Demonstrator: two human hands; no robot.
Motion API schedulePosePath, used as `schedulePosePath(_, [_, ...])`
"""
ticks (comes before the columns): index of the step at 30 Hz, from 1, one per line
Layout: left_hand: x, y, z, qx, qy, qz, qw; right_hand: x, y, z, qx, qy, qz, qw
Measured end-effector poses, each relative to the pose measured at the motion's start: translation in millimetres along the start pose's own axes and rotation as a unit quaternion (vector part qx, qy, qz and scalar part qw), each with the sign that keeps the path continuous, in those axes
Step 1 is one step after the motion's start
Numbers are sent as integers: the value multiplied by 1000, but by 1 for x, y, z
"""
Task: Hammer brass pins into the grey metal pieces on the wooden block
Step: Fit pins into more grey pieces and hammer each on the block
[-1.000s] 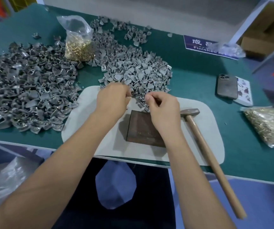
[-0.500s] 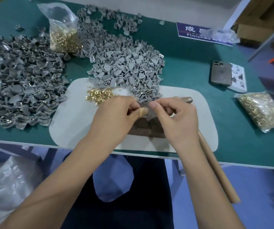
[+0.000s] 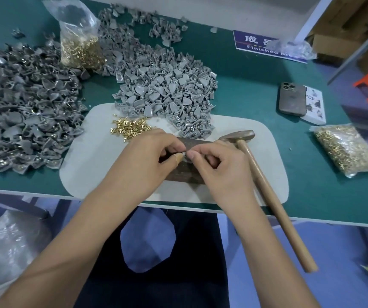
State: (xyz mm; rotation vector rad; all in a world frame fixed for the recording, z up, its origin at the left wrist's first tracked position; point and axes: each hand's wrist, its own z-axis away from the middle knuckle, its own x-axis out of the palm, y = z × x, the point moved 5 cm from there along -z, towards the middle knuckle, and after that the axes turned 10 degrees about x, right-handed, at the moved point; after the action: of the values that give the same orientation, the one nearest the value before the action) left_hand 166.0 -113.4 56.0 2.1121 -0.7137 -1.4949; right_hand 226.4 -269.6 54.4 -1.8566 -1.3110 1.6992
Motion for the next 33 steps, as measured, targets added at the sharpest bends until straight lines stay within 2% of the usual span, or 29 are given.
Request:
schedulePosePath(3, [0,0,1,-1,11,3,1000,-1,-11,1,-41,-2,75,996])
schedulePosePath(7, [1,-3,3,-3,26,19,999,-3,-31,0,-117,-4,216,969])
schedulePosePath(10, [1,-1,3,8,34,17,999,-2,-35,-3,-140,-31,240,960])
schedulePosePath(20, [1,-1,4,6,35,30,999,-6,-15,-6,-70,-62,142,985])
schedulePosePath(23, [2,-3,4,7,33,33,999,-9,-16,-14,-43,-67,150,985])
schedulePosePath(29, [4,-3,3,19,47,25,998,-6,-24,-18,-66,-108,186,974])
schedulePosePath(33, [4,-3,4,21,54,25,998,-5,-18,-12,-51,-100,120,986])
